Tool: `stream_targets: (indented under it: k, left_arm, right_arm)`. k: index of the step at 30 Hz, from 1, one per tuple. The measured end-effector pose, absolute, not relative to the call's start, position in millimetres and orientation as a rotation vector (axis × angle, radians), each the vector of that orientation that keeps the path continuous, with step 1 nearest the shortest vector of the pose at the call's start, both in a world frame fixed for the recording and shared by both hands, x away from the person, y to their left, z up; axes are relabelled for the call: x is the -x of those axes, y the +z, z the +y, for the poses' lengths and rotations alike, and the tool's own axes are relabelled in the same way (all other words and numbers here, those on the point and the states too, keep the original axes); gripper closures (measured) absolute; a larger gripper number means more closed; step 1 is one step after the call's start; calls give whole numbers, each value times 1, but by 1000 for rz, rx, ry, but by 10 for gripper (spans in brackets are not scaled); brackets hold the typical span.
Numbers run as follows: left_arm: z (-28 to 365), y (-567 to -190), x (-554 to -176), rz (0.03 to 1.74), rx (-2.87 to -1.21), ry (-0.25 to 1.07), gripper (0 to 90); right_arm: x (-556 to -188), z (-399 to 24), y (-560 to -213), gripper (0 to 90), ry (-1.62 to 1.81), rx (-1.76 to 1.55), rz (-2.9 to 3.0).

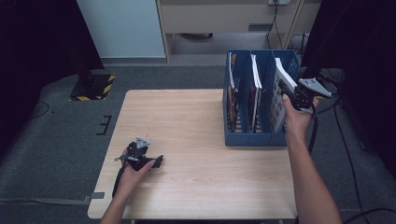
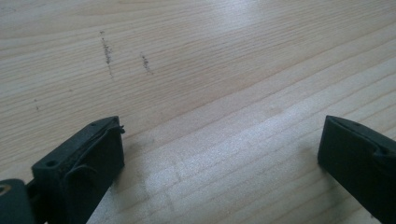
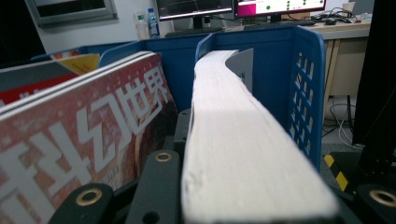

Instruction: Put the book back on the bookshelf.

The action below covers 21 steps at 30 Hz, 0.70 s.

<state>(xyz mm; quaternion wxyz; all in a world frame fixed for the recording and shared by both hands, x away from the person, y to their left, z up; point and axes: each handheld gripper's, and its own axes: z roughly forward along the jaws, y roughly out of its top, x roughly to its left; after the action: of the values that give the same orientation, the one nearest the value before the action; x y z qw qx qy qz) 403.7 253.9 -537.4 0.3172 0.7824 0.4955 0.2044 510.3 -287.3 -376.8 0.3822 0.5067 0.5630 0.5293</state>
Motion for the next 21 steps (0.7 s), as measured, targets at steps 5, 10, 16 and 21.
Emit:
stream_targets:
  k: [5, 10, 16, 21]
  left_arm:
    - [254, -537, -404, 1303, -2060, 537, 0]
    - [254, -537, -404, 1302, -2062, 538, 0]
    - [254, -537, -404, 1301, -2062, 539, 0]
    - [254, -537, -404, 1301, -2062, 539, 0]
  right_arm:
    - [-504, -290, -381, 719, 1339, -1293, 1426]
    - [-501, -291, -380, 704, 1336, -1282, 1450]
    - [-502, -289, -378, 664, 1362, -1264, 1476]
    - [-505, -288, -376, 712, 1339, -1257, 1491]
